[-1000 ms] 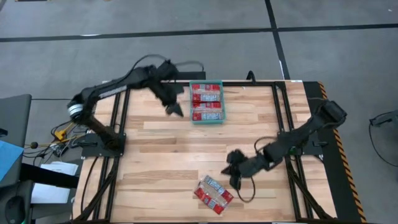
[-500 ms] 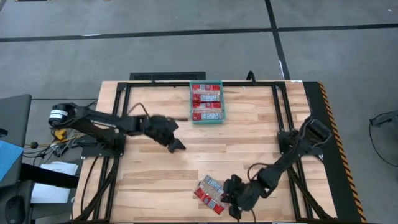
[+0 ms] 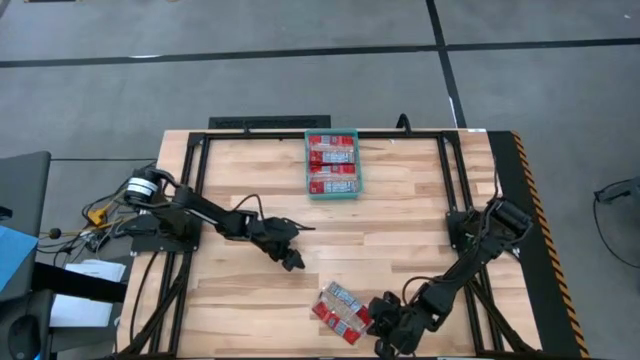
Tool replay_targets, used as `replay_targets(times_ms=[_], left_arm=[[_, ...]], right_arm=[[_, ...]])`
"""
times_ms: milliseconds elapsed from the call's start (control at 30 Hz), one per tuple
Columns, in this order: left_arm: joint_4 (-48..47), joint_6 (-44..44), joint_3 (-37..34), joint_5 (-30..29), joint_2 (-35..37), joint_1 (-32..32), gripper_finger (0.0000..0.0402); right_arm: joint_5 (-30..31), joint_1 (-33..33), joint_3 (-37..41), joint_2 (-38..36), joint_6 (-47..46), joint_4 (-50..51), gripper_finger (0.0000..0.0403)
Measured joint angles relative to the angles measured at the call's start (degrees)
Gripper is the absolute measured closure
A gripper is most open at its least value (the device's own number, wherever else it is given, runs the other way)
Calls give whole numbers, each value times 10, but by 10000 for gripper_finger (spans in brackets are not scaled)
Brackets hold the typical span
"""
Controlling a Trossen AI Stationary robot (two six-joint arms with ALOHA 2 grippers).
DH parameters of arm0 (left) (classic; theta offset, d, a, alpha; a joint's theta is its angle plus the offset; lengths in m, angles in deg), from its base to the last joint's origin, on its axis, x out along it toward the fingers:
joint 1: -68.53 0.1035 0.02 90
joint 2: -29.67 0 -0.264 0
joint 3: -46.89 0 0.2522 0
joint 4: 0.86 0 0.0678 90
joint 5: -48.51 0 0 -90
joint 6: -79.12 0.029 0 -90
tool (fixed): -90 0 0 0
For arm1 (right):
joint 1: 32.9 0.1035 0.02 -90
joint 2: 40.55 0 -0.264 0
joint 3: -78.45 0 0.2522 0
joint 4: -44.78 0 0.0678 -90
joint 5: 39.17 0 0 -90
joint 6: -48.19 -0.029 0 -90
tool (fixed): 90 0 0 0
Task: Sort popcorn bags into baskets
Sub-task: Put the red popcorn bag into the green bin
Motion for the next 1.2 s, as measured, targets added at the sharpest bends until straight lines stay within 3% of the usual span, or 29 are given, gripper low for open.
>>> replay_targets(times_ms=[233,567,700,867,1200], left_arm=[[20,-7,1,-9,-17,-3,178],[12,-3,2,0,-18,-6,178],[14,-3,1,0,-19,-6,178],[16,2,1,0,-19,-7,178],[19,0,0,-1,-19,-10,178]], right_arm=[[2,-31,0,0,70,5,388],[-3,-122,0,0,210,22,374],[-18,-137,1,-31,265,-5,384],[-40,-88,-5,-46,251,-2,389],[-37,-26,-6,27,125,-2,382]])
